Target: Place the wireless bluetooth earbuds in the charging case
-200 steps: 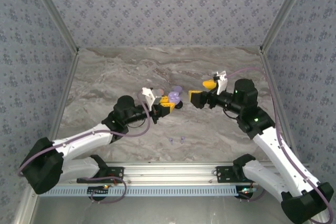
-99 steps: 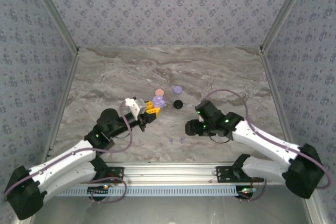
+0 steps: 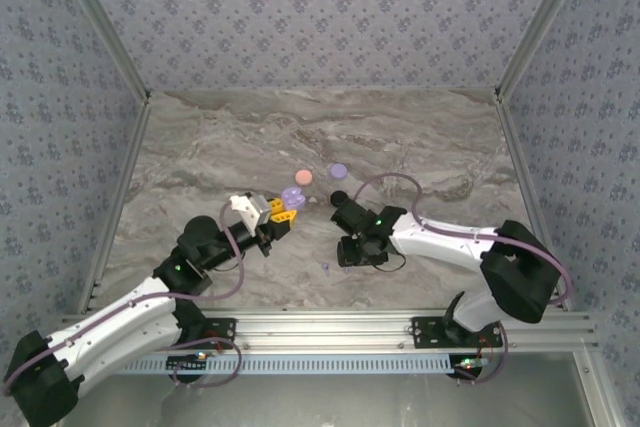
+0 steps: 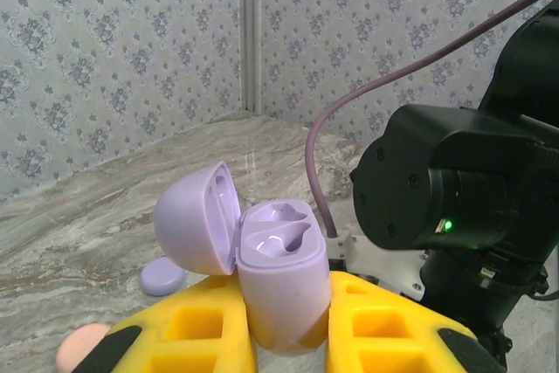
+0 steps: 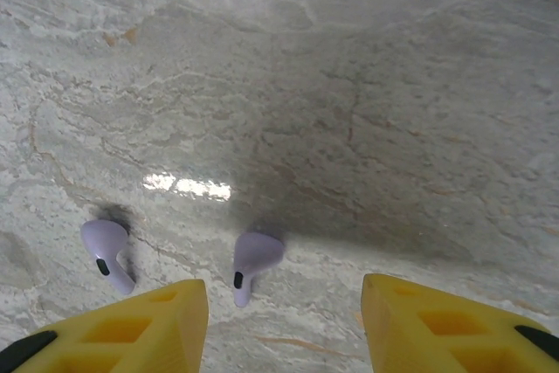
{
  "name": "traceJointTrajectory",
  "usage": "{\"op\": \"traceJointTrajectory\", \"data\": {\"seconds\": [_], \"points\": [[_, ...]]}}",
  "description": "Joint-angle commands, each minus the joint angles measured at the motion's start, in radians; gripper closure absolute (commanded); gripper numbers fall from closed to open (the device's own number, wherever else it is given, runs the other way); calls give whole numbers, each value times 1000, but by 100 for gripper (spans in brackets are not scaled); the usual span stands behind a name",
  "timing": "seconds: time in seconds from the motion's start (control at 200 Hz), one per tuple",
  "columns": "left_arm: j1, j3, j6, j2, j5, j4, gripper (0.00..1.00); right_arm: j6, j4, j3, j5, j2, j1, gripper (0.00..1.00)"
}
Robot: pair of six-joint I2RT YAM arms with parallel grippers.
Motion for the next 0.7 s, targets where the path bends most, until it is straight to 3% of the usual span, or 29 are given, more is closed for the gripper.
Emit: {"op": "traceJointTrajectory", "data": {"seconds": [0.0,0.695], "points": [[-5,2,12,-20,-9,12,89,23,-5,42,14,42,15,50],[-6,5,15,-23,-19,9,89,14,32,74,-5,166,35,67]]}}
